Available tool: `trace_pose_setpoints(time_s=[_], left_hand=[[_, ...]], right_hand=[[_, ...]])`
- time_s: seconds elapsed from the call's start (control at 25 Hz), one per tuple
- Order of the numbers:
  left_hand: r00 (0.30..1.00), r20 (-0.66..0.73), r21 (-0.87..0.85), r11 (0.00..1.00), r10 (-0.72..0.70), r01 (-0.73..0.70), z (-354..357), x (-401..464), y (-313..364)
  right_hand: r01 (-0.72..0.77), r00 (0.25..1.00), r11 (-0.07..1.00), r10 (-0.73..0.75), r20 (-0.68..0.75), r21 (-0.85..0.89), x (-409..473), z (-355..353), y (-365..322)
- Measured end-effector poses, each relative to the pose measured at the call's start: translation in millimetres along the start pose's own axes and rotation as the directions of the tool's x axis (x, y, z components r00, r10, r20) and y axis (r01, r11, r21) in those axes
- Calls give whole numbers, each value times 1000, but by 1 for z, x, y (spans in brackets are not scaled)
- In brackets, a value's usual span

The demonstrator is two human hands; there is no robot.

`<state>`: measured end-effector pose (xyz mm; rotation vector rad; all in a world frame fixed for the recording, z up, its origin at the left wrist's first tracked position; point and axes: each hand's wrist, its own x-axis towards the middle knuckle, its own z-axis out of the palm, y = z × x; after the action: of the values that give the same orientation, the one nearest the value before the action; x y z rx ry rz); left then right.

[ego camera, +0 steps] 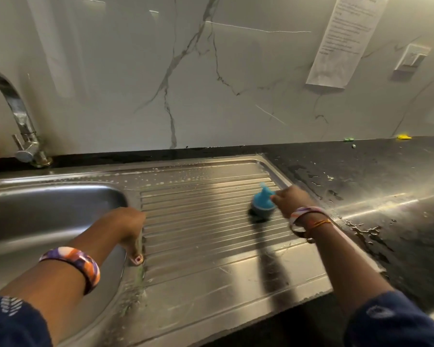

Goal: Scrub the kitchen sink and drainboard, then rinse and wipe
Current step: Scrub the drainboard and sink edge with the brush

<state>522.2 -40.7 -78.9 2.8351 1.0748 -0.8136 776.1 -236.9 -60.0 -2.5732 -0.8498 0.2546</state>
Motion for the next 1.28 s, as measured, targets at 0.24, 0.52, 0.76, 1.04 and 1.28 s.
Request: trace_pose_setpoints(time_s=[0.24, 0.52, 0.76, 1.04, 1.28], left_hand=[[1000, -14, -3, 1000, -9, 8, 2, 5, -2], [1000, 29, -56, 998, 5, -3, 9, 1, -8], [1000, 27, -57, 998, -9, 11, 11, 5, -10], [999, -52, -220, 975, 4, -15, 31, -10, -26], [933, -192, -411, 888, -305, 206, 79, -66, -110]], right_hand=[[397, 891, 904, -421, 170, 161, -60, 86, -118], [99, 991, 993, -92, 100, -65, 19, -3, -2], [-165, 986, 984, 162, -38, -71, 35, -24, 32], [248, 951, 957, -270, 148, 152, -43, 85, -120], [475, 754, 847, -531, 386, 238, -98, 127, -227]])
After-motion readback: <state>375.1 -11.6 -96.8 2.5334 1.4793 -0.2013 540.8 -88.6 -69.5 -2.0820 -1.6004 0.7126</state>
